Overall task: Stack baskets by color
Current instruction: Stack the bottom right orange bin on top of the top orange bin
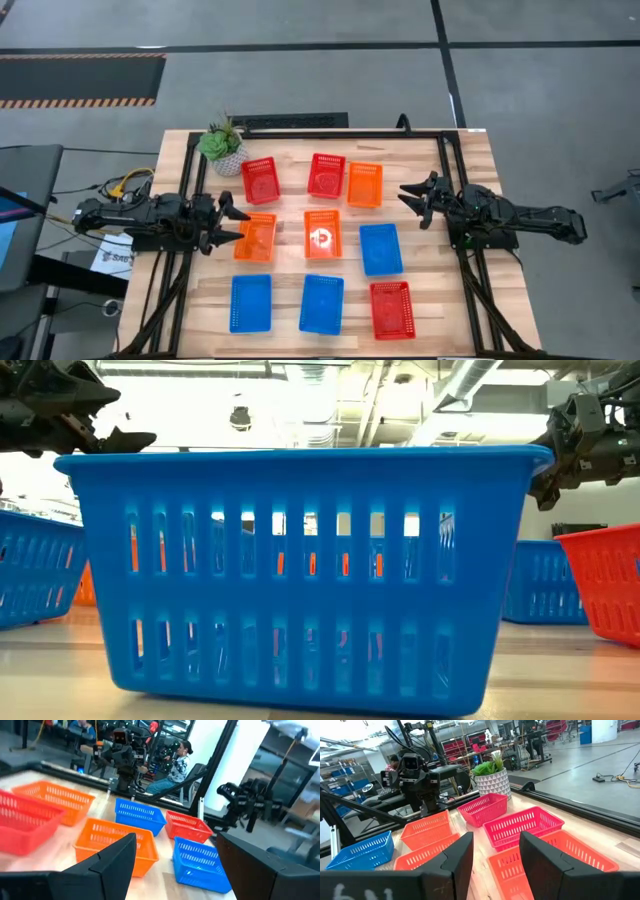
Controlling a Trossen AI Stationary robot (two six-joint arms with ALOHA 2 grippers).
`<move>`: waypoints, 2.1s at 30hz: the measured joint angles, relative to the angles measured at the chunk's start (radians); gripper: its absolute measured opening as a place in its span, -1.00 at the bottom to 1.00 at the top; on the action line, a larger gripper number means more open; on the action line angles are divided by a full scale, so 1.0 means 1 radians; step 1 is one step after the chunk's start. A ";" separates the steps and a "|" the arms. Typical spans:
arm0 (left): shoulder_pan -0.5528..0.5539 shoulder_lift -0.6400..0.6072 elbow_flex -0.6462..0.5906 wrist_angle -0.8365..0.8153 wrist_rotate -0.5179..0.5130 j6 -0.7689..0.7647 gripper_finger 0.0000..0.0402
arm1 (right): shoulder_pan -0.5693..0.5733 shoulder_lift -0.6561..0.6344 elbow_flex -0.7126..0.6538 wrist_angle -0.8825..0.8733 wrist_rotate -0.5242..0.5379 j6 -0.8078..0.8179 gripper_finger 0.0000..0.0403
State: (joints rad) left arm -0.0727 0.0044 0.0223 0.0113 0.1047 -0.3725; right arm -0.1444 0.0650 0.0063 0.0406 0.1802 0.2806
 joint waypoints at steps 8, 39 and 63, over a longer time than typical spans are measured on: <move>0.000 0.000 0.000 -0.005 -0.088 -0.215 0.31 | 0.000 0.000 0.000 0.000 0.000 0.000 -0.10; 0.000 0.000 0.000 0.015 -0.342 -0.669 0.31 | 0.000 0.000 0.000 0.057 0.001 0.517 -0.10; 0.000 0.000 0.045 0.350 -0.385 -0.854 0.31 | -0.010 0.000 0.115 0.198 0.004 0.628 -0.11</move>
State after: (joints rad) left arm -0.0723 0.0048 0.0673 0.3611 -0.2805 -1.2264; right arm -0.1548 0.0654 0.1211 0.2385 0.1839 0.9089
